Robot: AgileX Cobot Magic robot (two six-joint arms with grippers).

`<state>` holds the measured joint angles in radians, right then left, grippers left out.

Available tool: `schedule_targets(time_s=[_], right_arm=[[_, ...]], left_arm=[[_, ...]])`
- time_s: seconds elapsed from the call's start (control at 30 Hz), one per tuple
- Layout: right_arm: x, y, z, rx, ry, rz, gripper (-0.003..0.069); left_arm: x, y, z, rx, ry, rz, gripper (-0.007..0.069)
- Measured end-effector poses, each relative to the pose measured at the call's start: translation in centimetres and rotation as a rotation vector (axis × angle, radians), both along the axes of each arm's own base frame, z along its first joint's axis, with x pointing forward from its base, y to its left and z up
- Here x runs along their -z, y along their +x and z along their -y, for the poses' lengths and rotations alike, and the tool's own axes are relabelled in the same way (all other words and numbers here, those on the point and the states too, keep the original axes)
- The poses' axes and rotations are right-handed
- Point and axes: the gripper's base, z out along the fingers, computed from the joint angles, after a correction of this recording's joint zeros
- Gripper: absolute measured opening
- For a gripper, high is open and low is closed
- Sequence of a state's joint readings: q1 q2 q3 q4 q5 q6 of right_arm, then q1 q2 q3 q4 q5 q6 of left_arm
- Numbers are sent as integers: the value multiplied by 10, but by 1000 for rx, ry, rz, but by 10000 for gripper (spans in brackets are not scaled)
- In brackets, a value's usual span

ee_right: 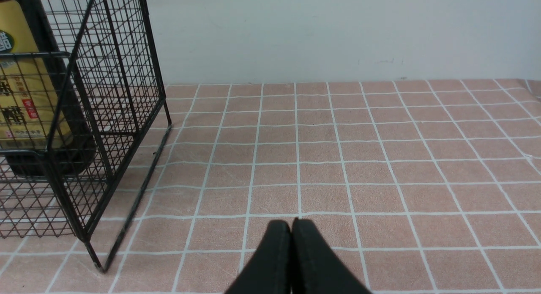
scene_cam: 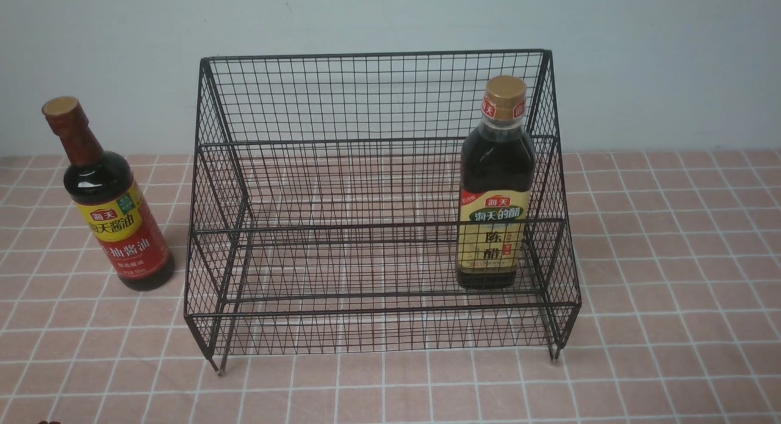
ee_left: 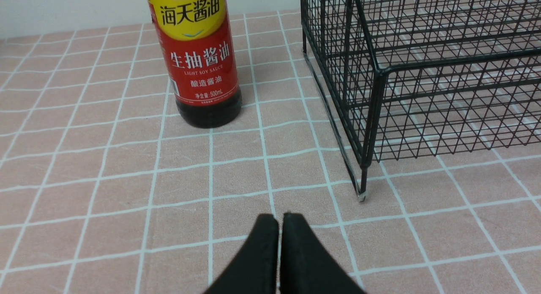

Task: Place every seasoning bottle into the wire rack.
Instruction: Use the left arm to grab the condiment bottle closest to it

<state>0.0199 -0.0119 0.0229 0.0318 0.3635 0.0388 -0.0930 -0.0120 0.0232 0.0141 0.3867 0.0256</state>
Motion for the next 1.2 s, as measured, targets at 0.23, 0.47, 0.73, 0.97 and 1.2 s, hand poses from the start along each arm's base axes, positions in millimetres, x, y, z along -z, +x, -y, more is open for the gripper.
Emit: schedule_targets(time_s=[0.23,0.47,0.73,0.97,1.2], right_arm=[[0,0,0,0,0,0,-15],[0,0,0,0,0,0,-15],[0,0,0,0,0,0,-15],[0,0,0,0,0,0,-15],[0,0,0,0,0,0,-15]], left_arm=[[-10,3,-1,4,51,130,-7],[-45,3,0,-4,-165,502,-7],[-80,2,-7,-62,-309,724,-7],[-142,65,-6,-133,-109,542,-7],[-160,154,0,-172,-142,358,-7]])
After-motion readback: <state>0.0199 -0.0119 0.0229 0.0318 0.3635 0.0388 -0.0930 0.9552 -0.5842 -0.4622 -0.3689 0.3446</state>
